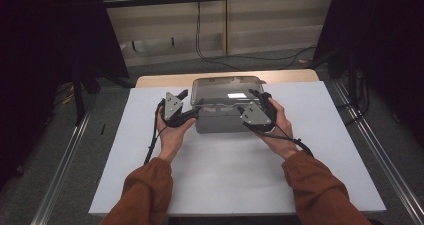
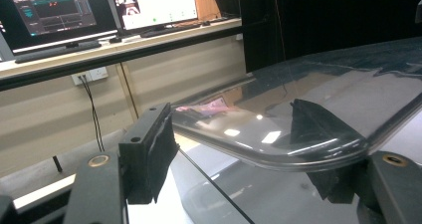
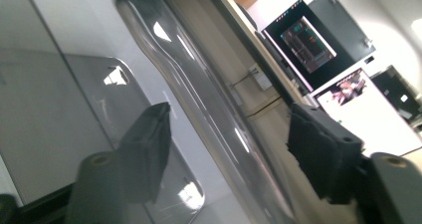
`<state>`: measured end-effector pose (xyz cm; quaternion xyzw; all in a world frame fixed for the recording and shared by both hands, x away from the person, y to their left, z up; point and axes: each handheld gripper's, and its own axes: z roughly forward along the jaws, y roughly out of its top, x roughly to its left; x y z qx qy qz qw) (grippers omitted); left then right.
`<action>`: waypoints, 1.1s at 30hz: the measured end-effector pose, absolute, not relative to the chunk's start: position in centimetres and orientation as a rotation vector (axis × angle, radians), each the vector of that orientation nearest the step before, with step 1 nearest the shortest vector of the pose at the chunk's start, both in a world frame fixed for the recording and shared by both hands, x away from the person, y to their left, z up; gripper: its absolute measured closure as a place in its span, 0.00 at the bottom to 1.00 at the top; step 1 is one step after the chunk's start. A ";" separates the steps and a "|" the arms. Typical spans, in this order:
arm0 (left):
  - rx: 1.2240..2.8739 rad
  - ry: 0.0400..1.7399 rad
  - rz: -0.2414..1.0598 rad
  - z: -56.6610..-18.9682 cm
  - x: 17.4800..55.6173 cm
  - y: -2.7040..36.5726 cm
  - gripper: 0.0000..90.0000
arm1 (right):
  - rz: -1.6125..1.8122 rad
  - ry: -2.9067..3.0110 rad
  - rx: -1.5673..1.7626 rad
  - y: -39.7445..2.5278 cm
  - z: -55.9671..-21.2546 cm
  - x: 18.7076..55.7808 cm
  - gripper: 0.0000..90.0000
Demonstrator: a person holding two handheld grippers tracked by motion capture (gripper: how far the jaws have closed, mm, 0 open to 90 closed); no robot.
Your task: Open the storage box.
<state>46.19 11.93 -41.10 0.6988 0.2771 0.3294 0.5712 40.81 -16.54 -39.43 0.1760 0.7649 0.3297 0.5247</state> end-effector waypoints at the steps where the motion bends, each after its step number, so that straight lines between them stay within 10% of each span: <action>1: 1.634 0.652 0.772 -41.1 46.2 11.9 0.37 | 0.811 1.834 0.453 -16.9 -39.5 41.0 0.35; 10: 1.623 0.655 0.768 -40.4 46.4 11.9 0.38 | 0.954 1.801 0.611 -19.3 -39.3 42.5 0.30; 33: 1.612 0.639 0.752 -38.4 47.7 11.7 0.41 | 1.251 1.743 0.784 -22.8 -38.6 44.2 0.61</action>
